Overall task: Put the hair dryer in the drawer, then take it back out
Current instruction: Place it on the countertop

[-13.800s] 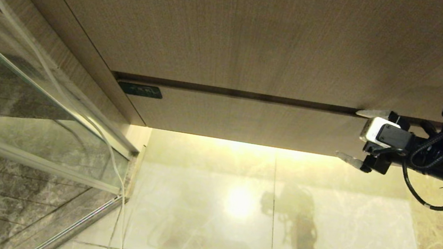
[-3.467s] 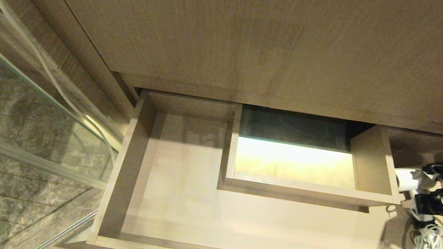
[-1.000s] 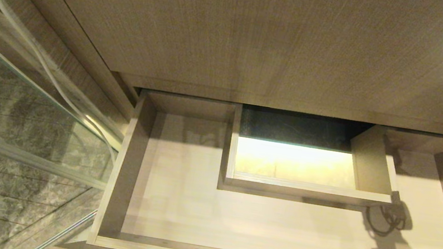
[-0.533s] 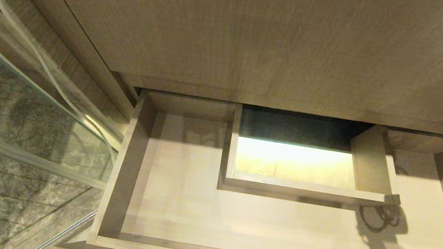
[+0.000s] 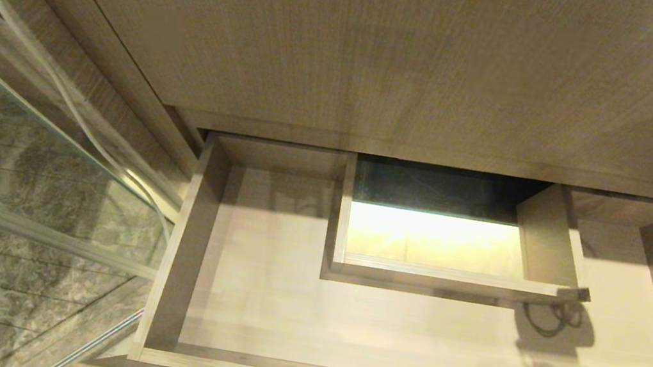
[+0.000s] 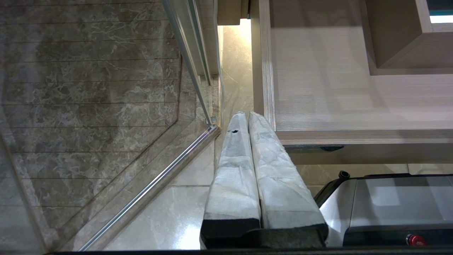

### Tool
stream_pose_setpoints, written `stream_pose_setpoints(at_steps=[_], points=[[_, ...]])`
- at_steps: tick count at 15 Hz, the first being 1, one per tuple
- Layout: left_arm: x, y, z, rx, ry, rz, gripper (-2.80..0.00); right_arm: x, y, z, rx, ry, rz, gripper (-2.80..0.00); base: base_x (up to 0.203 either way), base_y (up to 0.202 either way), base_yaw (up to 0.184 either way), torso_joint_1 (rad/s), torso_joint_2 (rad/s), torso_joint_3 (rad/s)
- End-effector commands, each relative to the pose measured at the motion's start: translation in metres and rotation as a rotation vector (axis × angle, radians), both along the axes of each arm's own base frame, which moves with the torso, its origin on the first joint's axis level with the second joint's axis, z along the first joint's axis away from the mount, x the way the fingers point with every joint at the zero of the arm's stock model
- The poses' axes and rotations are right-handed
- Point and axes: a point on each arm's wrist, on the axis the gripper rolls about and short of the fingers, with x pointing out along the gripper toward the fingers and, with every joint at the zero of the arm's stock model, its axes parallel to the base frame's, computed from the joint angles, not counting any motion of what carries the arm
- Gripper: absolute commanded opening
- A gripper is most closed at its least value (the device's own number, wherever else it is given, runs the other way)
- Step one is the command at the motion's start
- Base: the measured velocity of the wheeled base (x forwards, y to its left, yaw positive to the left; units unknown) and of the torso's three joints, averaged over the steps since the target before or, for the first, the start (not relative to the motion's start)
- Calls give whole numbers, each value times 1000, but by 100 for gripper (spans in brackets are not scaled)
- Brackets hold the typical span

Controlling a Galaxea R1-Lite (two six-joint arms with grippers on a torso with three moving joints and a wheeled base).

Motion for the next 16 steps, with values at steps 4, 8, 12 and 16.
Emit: stream_pose_setpoints(at_steps=[4, 8, 12, 16], points=[[0, 0, 0, 0, -1, 0, -280, -11, 8, 4, -14, -36, 14, -280, 0, 0, 0, 0, 0, 0], [0, 0, 0, 0, -1, 0, -280, -23, 18, 8, -11, -82, 78, -280, 0, 0, 0, 0, 0, 0], [0, 0, 0, 0, -1, 0, -280, -27, 20, 6, -7, -70, 79, -280, 0, 0, 0, 0, 0, 0], [0, 0, 0, 0, -1, 0, -280, -25, 19, 11, -3, -95, 70, -280, 0, 0, 0, 0, 0, 0]])
